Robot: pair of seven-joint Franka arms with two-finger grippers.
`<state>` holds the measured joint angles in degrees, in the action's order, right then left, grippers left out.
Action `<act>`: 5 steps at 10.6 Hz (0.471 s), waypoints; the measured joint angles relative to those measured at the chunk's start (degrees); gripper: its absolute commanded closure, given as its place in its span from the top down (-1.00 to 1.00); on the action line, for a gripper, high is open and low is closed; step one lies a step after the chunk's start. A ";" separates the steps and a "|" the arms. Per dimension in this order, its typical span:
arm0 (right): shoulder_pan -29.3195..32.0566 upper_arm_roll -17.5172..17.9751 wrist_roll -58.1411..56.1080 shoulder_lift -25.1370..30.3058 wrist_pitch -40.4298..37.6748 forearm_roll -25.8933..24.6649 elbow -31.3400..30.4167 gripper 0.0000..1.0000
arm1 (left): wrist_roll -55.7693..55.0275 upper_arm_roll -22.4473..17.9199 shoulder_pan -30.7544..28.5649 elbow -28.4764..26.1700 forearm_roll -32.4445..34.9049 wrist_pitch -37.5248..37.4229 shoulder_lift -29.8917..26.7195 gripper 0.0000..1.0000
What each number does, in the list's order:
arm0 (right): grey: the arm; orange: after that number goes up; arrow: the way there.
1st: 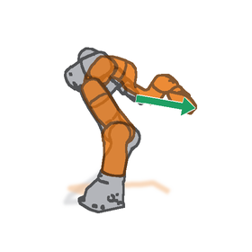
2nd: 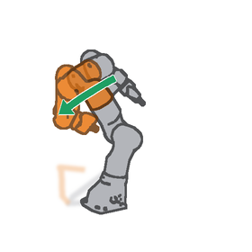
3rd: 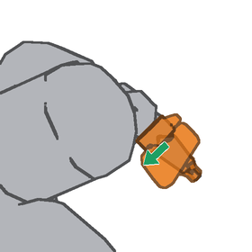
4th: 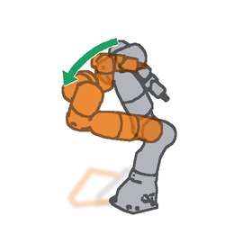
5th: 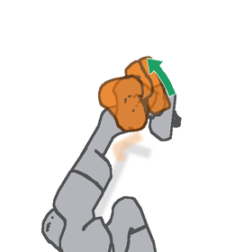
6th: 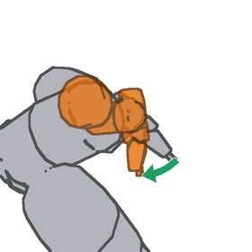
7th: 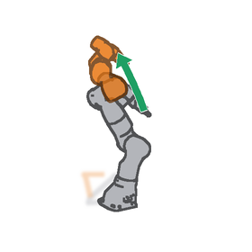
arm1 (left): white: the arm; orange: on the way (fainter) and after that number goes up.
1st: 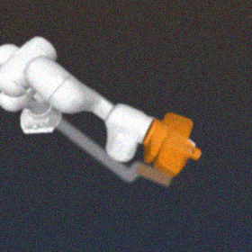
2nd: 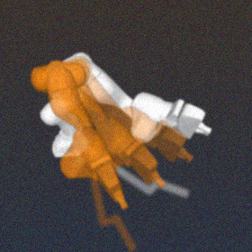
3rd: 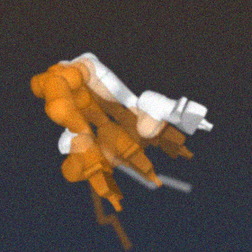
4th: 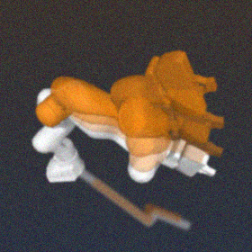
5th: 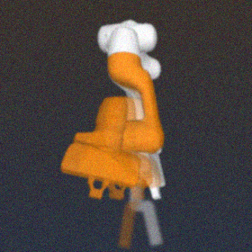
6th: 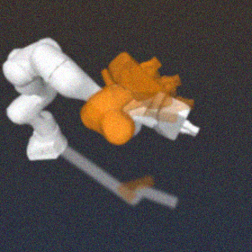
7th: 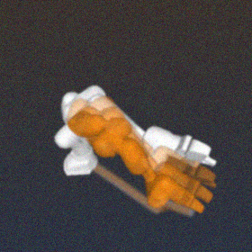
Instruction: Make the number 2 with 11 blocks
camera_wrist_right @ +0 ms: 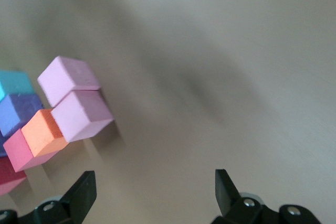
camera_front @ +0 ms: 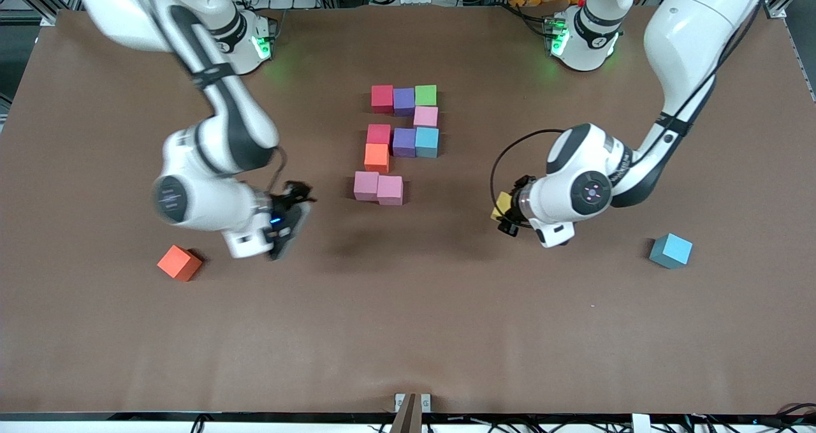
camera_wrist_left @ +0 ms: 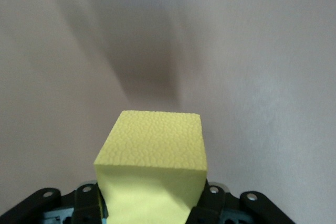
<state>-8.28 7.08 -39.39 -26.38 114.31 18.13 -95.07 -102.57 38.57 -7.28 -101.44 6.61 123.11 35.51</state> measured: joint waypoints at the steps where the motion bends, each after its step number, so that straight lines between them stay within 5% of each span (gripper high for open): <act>1: 1.72 -0.79 5.47 1.57 -1.22 -2.50 0.71 1.00 | -3.30 -0.10 1.52 -0.10 0.11 0.91 0.20 -1.00; 3: 2.24 -4.17 13.61 5.19 -9.03 -9.12 4.30 1.00 | -10.33 -0.23 3.42 -0.32 2.64 2.43 0.93 -1.00; 5: 2.41 -9.21 15.89 7.37 -24.10 -11.78 14.59 1.00 | -18.38 -0.26 5.60 -0.47 6.20 3.82 2.05 -1.00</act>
<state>-5.87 -2.13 -23.50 -19.02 90.21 6.35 -80.49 -120.95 38.31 -1.69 -101.91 12.81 126.93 37.56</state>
